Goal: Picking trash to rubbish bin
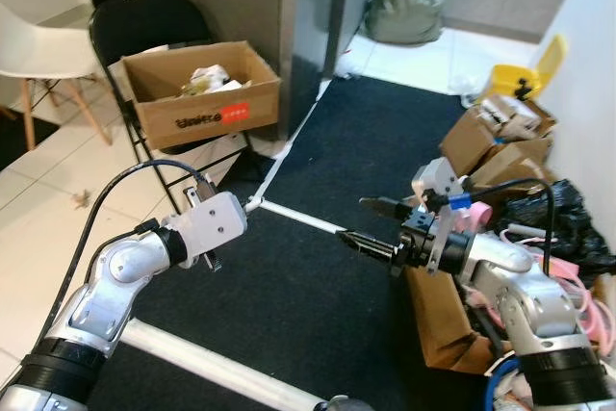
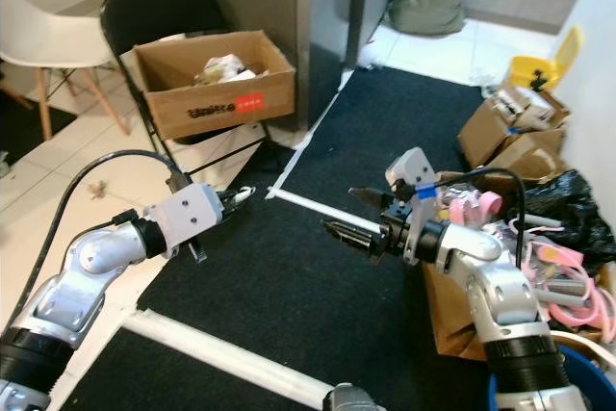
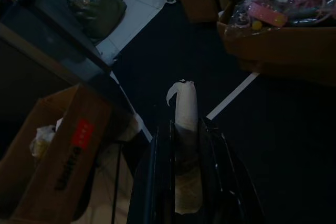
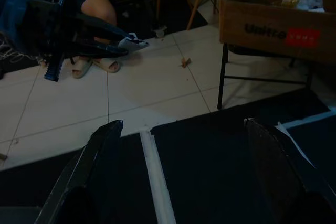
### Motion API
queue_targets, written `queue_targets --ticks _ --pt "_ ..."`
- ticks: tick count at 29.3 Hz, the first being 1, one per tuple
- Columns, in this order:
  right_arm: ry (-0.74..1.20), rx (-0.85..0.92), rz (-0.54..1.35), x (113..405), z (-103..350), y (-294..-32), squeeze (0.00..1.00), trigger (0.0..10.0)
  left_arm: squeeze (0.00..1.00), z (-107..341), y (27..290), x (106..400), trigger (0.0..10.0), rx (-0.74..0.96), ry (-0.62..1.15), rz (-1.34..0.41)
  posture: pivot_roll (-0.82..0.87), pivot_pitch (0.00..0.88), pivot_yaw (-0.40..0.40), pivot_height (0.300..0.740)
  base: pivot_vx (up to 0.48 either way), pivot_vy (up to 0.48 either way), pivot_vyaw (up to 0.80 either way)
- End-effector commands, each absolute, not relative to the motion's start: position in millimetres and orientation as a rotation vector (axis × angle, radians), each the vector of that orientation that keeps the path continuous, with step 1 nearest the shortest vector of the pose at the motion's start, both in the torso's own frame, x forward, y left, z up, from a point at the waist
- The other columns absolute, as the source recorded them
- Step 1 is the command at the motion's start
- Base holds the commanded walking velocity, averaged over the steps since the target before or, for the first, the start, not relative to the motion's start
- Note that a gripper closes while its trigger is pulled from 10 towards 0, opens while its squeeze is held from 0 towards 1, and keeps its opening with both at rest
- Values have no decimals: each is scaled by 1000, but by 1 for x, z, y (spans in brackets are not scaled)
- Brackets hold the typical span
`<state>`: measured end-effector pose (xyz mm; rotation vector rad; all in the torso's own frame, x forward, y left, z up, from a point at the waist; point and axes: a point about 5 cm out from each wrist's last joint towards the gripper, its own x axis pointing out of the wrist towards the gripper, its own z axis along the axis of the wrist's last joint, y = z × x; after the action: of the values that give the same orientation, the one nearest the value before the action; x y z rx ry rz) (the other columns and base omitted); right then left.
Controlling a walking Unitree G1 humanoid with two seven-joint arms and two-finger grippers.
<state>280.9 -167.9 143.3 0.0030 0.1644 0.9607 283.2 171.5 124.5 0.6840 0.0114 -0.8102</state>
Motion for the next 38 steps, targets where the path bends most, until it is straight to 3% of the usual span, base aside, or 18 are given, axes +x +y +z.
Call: queue_targets --ticks 1,38 --pt "131 2 963 281 148 -168 0 10000 0 130 170 283 10000 685 -7 -813 1 0 -6 740 304 0 0" --pt "51 12 988 280 155 -165 0 10000 0 130 168 283 10000 689 3 -819 0 0 -3 740 288 0 0"
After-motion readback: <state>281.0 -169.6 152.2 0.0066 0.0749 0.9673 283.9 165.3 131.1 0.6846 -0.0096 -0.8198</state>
